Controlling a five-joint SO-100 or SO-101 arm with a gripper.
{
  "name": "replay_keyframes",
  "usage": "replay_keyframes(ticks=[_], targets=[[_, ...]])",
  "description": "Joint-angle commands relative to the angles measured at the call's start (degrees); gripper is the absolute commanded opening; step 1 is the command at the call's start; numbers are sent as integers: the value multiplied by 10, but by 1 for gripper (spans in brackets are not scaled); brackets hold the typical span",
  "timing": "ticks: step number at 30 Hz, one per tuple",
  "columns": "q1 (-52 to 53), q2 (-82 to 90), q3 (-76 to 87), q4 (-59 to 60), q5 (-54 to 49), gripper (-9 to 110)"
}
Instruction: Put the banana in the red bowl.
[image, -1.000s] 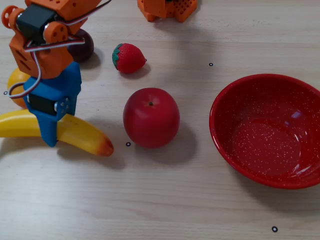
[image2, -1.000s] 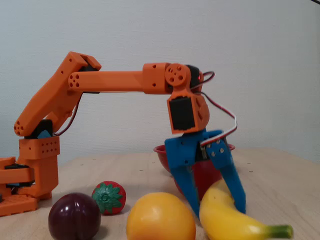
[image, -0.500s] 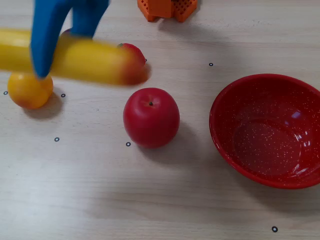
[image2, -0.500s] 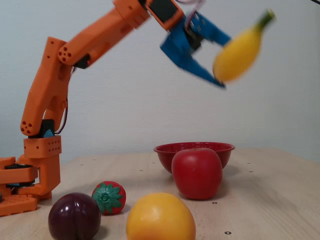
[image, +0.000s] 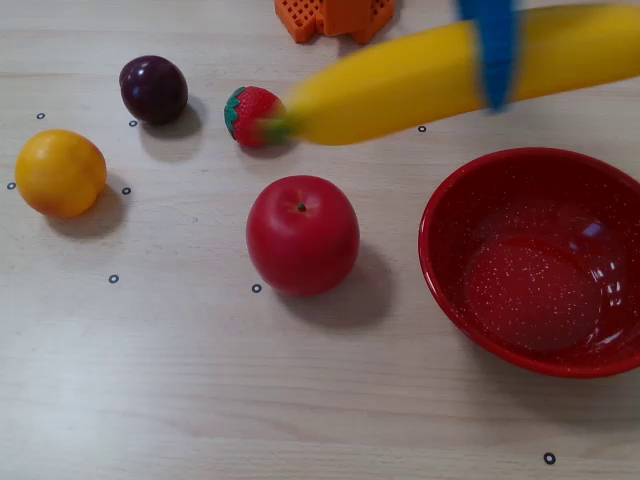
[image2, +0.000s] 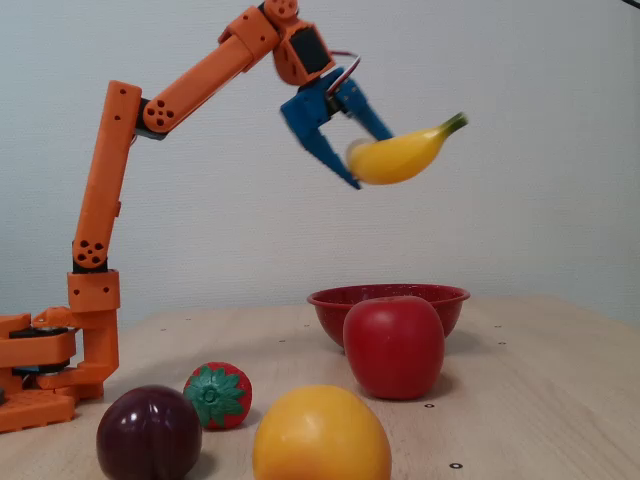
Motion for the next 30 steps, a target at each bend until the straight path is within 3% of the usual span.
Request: replay_keyframes(ticks=[1, 9, 22, 23, 26, 30], targets=[[44, 38, -71, 2, -20, 0], [103, -101, -119, 0, -32, 0], [98, -243, -166, 3, -18, 0], [98, -246, -166, 8, -14, 2], [95, -256, -163, 23, -7, 30], [93, -274, -180, 35, 1, 32]])
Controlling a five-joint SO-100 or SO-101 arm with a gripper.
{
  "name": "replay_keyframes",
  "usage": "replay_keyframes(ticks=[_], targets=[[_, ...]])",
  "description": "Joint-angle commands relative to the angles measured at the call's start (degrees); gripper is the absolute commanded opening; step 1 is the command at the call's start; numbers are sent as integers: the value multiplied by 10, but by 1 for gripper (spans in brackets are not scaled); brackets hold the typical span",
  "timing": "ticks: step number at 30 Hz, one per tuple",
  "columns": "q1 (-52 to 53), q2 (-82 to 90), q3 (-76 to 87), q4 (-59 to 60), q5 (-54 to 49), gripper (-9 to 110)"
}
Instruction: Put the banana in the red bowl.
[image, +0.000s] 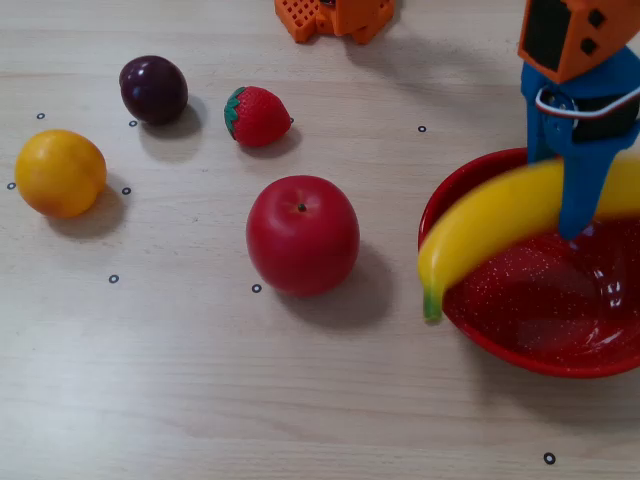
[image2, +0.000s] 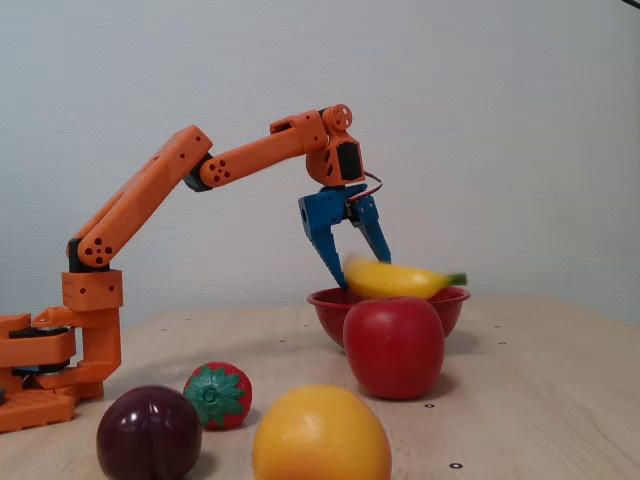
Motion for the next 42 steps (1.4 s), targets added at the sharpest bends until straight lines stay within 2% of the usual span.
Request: replay_keyframes(ticks=[1, 8, 11, 13, 14, 20, 33, 39, 42], targets=[[2, 31, -72, 12, 14, 34], [-15, 49, -106, 7, 14, 33], [-28, 86, -109, -7, 11, 23], [-40, 118, -103, -17, 10, 4], [-47, 136, -97, -21, 2, 0], [-99, 266, -18, -31, -12, 0], [-231, 665, 400, -112, -11, 0], [-275, 909, 684, -228, -25, 0], [-294, 1005, 792, -233, -24, 0]])
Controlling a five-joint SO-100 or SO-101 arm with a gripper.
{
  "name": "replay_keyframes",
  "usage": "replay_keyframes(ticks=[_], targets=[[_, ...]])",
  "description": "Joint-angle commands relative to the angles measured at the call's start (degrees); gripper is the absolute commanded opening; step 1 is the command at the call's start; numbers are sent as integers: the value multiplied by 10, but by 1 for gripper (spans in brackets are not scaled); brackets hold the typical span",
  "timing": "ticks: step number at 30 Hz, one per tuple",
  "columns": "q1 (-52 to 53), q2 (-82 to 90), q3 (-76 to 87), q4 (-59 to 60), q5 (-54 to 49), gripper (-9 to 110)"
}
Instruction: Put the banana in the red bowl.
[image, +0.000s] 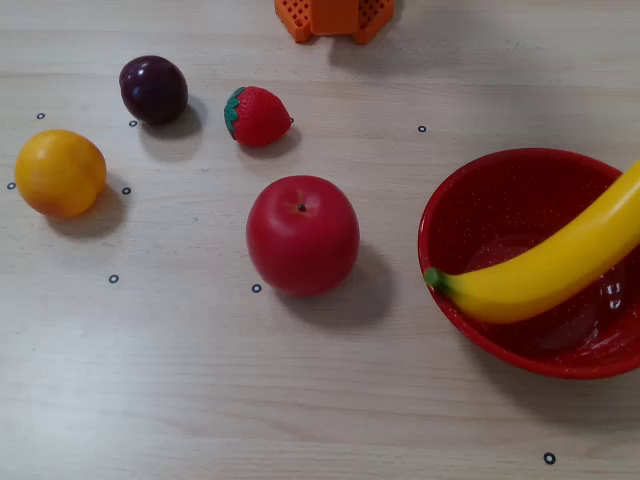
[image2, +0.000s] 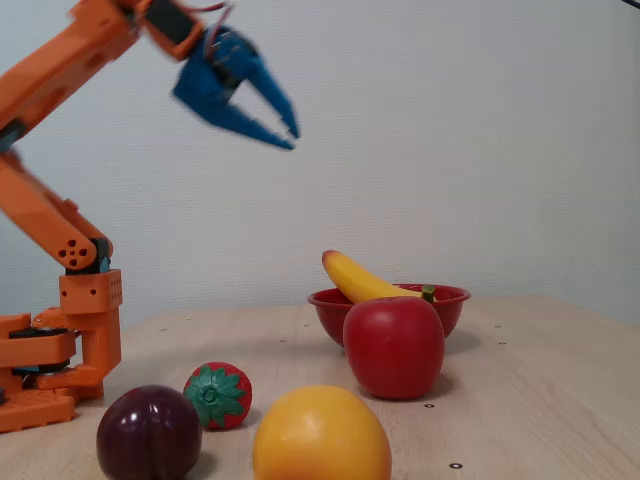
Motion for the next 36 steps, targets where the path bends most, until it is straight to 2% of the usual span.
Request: replay_keyframes(ticks=[1, 10, 16, 28, 32, 36], targets=[[-22, 82, 50, -12, -11, 0], [-62, 292, 293, 4, -33, 0], [-61, 399, 436, -32, -49, 0], [-42, 473, 647, -157, -61, 0], [-42, 473, 732, -221, -25, 0], [-25, 473, 741, -226, -4, 0]])
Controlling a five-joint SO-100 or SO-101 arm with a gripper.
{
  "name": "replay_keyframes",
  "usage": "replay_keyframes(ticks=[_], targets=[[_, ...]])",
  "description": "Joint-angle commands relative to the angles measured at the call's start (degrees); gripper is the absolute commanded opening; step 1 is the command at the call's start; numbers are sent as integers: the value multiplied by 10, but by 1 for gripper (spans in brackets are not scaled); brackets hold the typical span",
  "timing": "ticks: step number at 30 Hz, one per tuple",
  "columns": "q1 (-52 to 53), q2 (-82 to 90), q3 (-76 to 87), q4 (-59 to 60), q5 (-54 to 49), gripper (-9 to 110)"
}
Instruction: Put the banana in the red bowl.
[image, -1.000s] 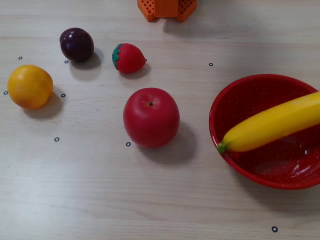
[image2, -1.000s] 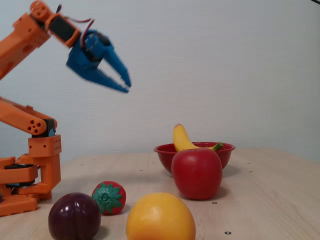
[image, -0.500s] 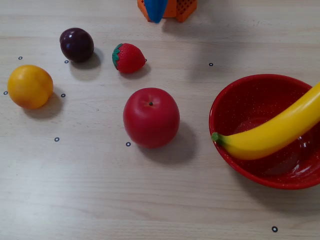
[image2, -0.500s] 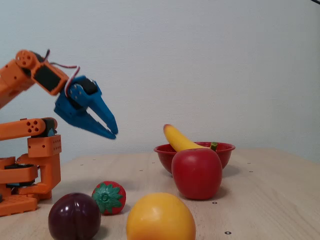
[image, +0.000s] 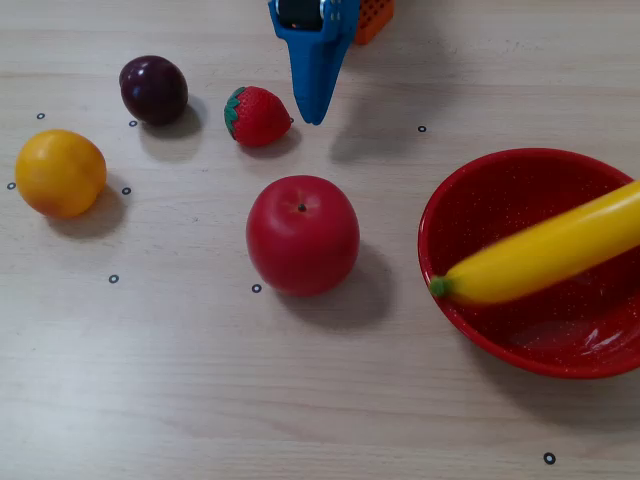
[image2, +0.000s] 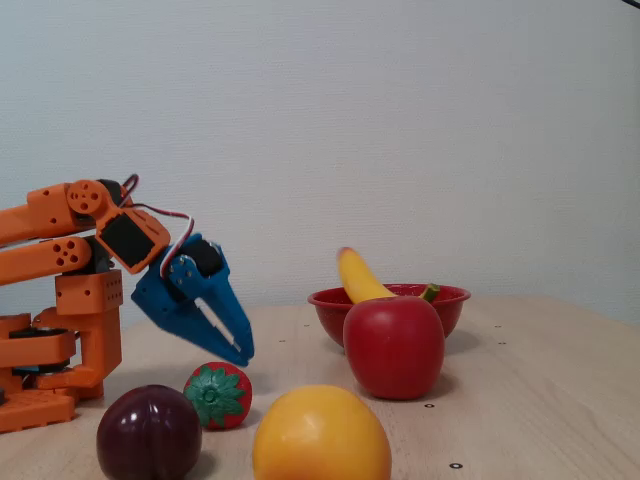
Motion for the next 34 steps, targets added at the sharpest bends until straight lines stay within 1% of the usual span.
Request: replay_keyframes(ticks=[1, 34], targets=[[22, 9, -32, -19, 20, 0], [23, 9, -30, -22, 30, 0]])
